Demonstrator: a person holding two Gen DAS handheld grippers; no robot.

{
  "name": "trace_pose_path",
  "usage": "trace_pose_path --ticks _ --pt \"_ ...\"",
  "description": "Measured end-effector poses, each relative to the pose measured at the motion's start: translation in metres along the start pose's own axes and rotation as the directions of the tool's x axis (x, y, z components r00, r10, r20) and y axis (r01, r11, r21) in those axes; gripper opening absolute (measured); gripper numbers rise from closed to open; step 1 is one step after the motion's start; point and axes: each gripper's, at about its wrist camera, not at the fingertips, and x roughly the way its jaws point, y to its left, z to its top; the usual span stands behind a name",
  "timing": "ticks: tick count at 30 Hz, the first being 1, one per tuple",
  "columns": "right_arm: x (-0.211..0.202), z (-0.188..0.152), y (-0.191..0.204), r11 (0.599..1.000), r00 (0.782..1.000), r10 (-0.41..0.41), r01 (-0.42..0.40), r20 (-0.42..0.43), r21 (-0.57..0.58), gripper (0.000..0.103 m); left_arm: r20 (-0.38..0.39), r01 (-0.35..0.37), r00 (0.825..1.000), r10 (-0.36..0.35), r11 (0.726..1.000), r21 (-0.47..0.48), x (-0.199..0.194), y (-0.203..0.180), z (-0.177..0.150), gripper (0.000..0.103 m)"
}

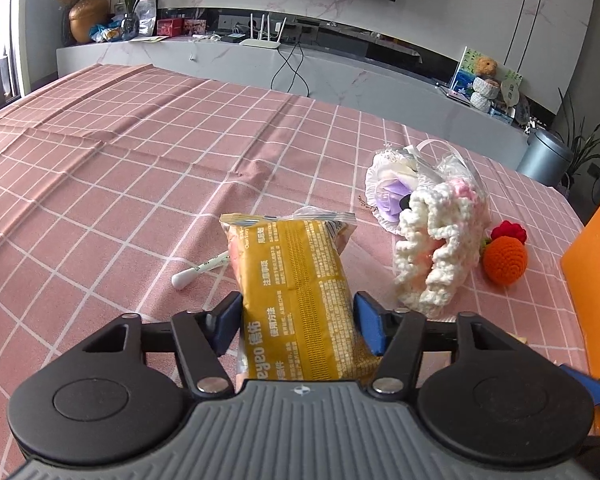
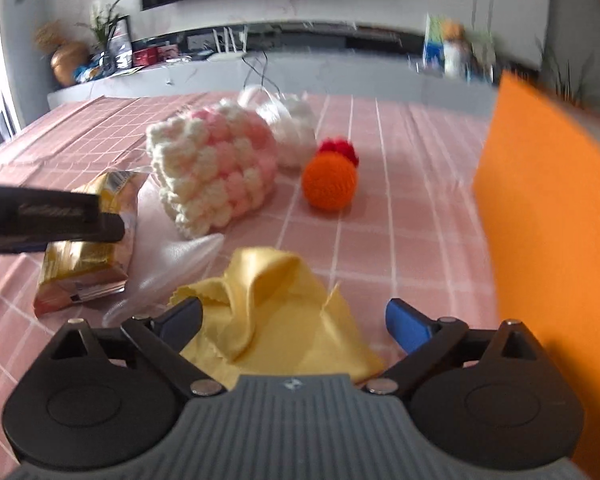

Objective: Organize soft objects
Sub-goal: 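Grasp the yellow snack packet with the left tool while the right lifts the yellow cloth, then carry the yellow packet and yellow cloth over the orange box with both tools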

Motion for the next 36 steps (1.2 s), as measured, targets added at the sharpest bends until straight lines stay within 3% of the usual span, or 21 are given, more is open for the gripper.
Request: trace_pose_path --ticks 4,7,10,12,14,15,20,36 --pt "0.001 -0.001 0.014 0.999 1.0 0.017 -0.017 0.009 -0.028 0.1 0.002 0.012 1.0 -0.012 1.0 0.002 -0.001 0.003 0.001 0.062" --pt "-0.002 -0.006 0.032 0.995 0.999 0.021 -0.018 0.036 -0.102 0.083 0.007 0.02 1.0 -0.02 1.0 0.002 -0.002 0.004 0.001 0.059" --pt "-0.006 -0.007 0.041 0.99 0.998 0.048 -0.04 0.051 -0.137 0.062 0.007 0.031 0.999 -0.031 1.0 0.0 -0.003 0.007 0.001 0.057" --pt "-0.009 -0.008 0.046 0.985 0.996 0.062 -0.052 0.058 -0.161 0.032 0.008 0.037 0.999 -0.037 0.999 -0.006 -0.004 0.009 0.001 0.056" --pt "-0.01 -0.009 0.049 0.98 0.996 0.069 -0.057 0.058 -0.193 0.01 0.011 0.041 0.999 -0.041 0.999 -0.004 -0.006 0.011 0.0 0.054" --pt "-0.01 -0.009 0.05 0.977 0.996 0.066 -0.053 0.057 -0.206 0.006 0.013 0.046 0.999 -0.046 0.999 -0.004 -0.007 0.012 0.0 0.053" --pt "-0.01 -0.004 0.043 0.982 0.996 0.082 -0.075 0.035 -0.171 0.003 0.024 0.068 0.997 -0.068 0.998 -0.008 -0.016 0.018 -0.001 0.051" --pt "-0.079 0.001 0.033 0.988 0.983 0.095 -0.074 0.16 -0.136 0.003 0.09 0.139 0.986 -0.141 0.99 0.03 -0.071 0.015 -0.001 0.05"
